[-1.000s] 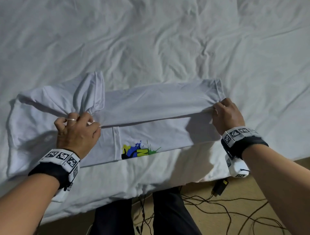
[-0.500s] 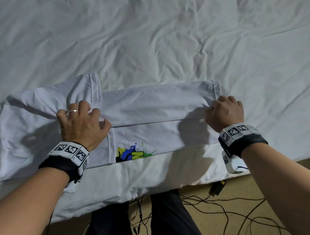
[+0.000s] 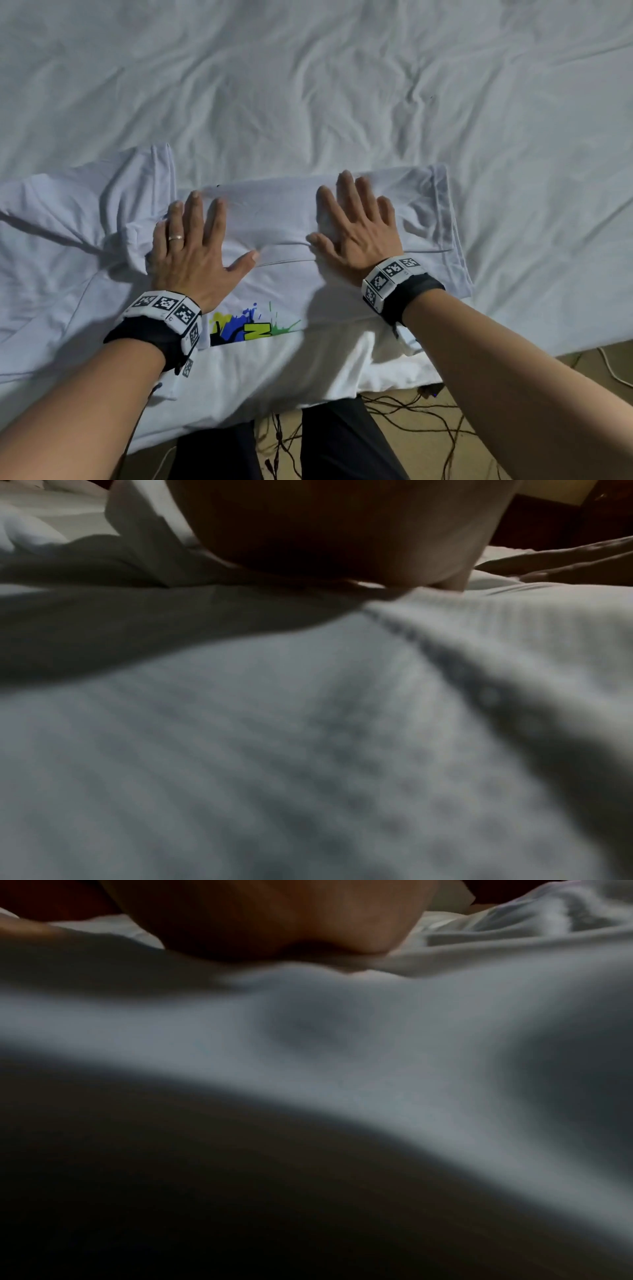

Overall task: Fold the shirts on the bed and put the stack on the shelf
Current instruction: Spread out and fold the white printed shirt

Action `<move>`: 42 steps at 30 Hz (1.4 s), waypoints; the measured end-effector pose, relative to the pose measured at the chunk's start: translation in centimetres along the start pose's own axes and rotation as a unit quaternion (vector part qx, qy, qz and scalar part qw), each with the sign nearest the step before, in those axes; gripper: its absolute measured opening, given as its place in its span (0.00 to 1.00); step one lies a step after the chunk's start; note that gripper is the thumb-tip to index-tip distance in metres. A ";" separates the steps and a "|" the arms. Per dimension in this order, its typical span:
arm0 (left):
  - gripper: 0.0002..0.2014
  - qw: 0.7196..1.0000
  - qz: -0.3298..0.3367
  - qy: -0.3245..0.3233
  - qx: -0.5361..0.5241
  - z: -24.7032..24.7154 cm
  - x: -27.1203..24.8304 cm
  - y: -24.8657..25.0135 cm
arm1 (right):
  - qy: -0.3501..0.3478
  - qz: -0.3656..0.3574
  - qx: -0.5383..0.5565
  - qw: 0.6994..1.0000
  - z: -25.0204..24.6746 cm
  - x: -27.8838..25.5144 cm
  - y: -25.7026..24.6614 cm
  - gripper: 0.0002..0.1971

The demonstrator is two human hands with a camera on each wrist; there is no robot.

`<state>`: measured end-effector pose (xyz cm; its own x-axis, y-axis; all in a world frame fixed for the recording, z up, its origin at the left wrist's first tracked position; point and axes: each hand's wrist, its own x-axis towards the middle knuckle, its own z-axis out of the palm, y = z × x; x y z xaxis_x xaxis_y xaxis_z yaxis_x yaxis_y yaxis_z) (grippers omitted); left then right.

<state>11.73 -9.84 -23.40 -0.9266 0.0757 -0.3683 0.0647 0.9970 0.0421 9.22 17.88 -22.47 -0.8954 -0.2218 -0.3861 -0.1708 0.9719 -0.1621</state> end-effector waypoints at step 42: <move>0.39 0.998 -0.027 0.029 -0.051 1.0 -13.5 -23.7 | 0.018 0.136 0.022 0.990 -3.4 11.1 -27.0 0.29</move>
<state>23.09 -34.47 -20.35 -0.9475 0.0183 -0.3191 -0.0207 0.9927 0.1186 2.49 -10.56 -19.30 -0.9197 0.0523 -0.3892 0.0968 0.9907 -0.0954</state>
